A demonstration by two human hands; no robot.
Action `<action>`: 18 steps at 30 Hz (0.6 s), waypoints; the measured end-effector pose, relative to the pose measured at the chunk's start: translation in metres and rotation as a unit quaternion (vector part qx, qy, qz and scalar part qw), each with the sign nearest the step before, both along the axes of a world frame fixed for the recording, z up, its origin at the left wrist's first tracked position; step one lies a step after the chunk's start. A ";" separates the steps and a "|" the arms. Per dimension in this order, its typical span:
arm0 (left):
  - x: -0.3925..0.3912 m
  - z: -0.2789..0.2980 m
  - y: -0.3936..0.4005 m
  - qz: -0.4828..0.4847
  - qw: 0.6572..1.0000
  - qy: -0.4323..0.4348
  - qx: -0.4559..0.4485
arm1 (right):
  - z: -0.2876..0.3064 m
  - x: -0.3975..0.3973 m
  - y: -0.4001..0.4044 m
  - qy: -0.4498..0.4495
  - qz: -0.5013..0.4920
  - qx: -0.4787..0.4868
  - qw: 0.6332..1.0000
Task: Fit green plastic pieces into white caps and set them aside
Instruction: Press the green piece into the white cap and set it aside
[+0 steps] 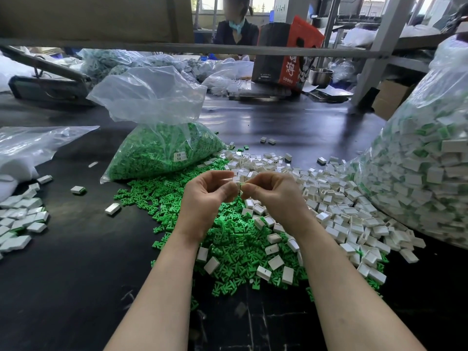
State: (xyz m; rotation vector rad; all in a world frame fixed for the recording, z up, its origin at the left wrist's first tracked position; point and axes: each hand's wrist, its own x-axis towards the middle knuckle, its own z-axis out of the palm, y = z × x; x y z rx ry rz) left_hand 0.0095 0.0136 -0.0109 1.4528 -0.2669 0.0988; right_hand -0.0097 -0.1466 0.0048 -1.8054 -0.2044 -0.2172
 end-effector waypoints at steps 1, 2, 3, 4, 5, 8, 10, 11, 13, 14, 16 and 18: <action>0.000 0.000 0.000 0.001 1.000 0.011 -0.012 | 0.001 0.000 0.000 -0.001 0.002 0.012 1.000; 0.000 -0.001 0.000 -0.001 1.000 0.017 -0.014 | 0.001 0.000 0.001 -0.001 0.006 0.018 1.000; 0.001 -0.001 0.000 -0.004 1.000 0.020 -0.007 | 0.001 0.000 0.000 0.000 0.009 0.021 1.000; 0.001 -0.001 0.000 -0.010 1.000 0.022 0.007 | 0.001 -0.001 0.000 0.000 0.011 0.024 1.000; 0.001 -0.001 0.000 -0.016 0.999 0.024 0.030 | 0.001 -0.001 0.000 0.001 0.011 0.027 1.000; 0.000 0.000 0.000 -0.050 0.991 0.028 0.119 | 0.002 -0.001 0.000 0.005 0.015 0.039 0.999; -0.002 0.002 -0.001 -0.073 0.986 0.019 0.151 | 0.003 0.000 0.000 0.010 0.018 0.028 0.999; -0.004 0.003 -0.002 -0.080 0.985 0.014 0.152 | 0.002 0.000 -0.001 0.015 0.018 0.015 1.000; -0.007 0.006 -0.002 -0.090 0.986 0.010 0.137 | 0.002 0.000 -0.003 0.034 0.024 -0.005 0.999; -0.008 0.007 -0.003 -0.092 0.987 0.008 0.131 | 0.002 0.000 -0.004 0.046 0.034 -0.008 0.998; -0.008 0.008 -0.003 -0.097 0.986 0.005 0.132 | 0.001 0.001 -0.005 0.072 0.061 -0.013 0.995; -0.008 0.008 -0.004 -0.105 0.985 0.008 0.136 | -0.001 0.001 -0.005 0.097 0.085 -0.007 0.992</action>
